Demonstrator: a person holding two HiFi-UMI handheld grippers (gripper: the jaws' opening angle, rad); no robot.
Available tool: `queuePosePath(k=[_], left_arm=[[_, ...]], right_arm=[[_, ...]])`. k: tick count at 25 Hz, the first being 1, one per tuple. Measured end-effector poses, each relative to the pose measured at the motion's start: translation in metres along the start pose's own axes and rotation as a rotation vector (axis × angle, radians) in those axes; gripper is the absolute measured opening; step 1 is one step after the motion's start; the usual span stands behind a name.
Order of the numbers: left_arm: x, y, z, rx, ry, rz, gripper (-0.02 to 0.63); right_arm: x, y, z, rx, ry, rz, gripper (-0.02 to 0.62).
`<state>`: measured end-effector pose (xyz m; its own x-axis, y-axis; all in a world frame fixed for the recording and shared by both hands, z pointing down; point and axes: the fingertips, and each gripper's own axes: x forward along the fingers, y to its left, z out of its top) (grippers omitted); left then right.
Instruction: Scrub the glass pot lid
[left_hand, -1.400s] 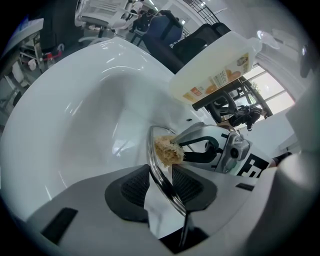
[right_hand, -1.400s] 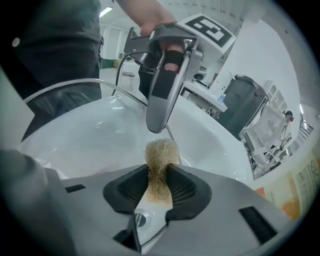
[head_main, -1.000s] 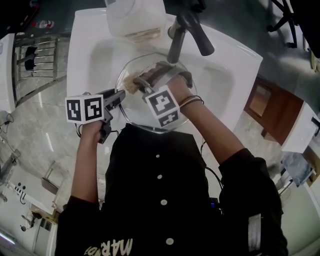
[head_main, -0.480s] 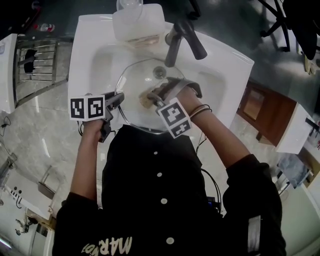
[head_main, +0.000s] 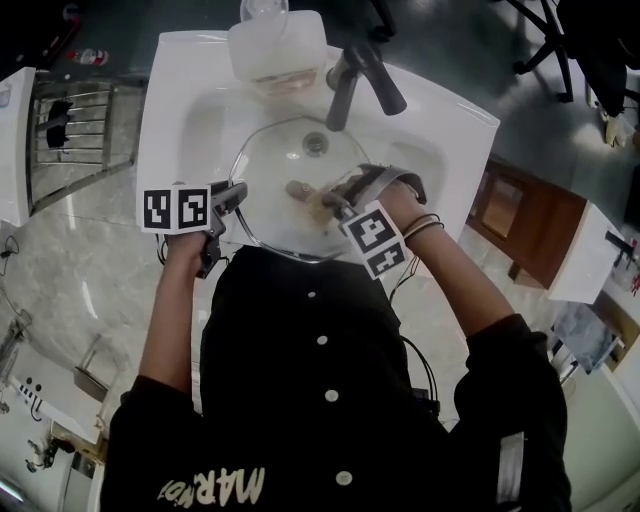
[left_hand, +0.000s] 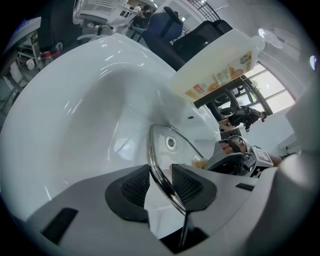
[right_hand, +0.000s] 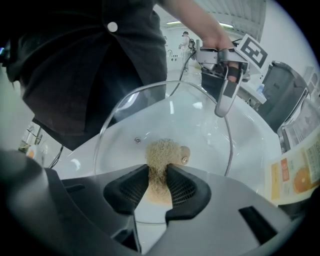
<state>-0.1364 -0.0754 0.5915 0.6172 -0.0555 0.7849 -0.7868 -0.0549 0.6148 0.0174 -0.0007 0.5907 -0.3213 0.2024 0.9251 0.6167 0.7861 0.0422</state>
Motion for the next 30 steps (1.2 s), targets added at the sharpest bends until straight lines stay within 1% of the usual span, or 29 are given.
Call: queuePosePath(k=[5, 12, 14, 16, 18, 20, 22, 25, 28, 30], left_arm=[[-0.001, -0.001, -0.001, -0.006, -0.004, -0.014, 0.156], [-0.002, -0.002, 0.000, -0.023, -0.003, -0.038, 0.156], [-0.002, -0.002, 0.000, -0.044, -0.007, -0.055, 0.153], [-0.002, -0.002, 0.002, -0.078, -0.018, -0.079, 0.147], [-0.003, -0.003, 0.003, -0.119, -0.034, -0.108, 0.140], [-0.004, -0.004, 0.005, -0.165, -0.047, -0.141, 0.134], [-0.004, -0.003, 0.006, -0.209, -0.053, -0.168, 0.128], [-0.003, -0.001, 0.007, -0.267, -0.054, -0.199, 0.120], [-0.004, -0.002, 0.007, -0.311, -0.058, -0.226, 0.114], [-0.003, -0.002, 0.007, -0.338, -0.059, -0.238, 0.110]], right_arm=[[-0.011, 0.027, -0.010, 0.001, 0.020, 0.076, 0.126], [-0.027, 0.056, -0.020, -0.047, 0.057, 0.192, 0.126], [-0.029, 0.059, -0.020, -0.065, 0.061, 0.208, 0.126], [-0.028, 0.056, -0.020, -0.074, 0.068, 0.203, 0.126], [-0.027, 0.042, -0.018, -0.051, 0.058, 0.143, 0.126], [-0.026, 0.017, -0.007, 0.000, 0.016, 0.028, 0.127], [-0.025, -0.014, 0.012, 0.036, -0.042, -0.104, 0.127], [-0.018, -0.054, 0.044, 0.038, -0.101, -0.260, 0.128], [-0.009, -0.084, 0.067, 0.034, -0.135, -0.367, 0.129], [-0.004, -0.097, 0.076, 0.043, -0.155, -0.409, 0.129]])
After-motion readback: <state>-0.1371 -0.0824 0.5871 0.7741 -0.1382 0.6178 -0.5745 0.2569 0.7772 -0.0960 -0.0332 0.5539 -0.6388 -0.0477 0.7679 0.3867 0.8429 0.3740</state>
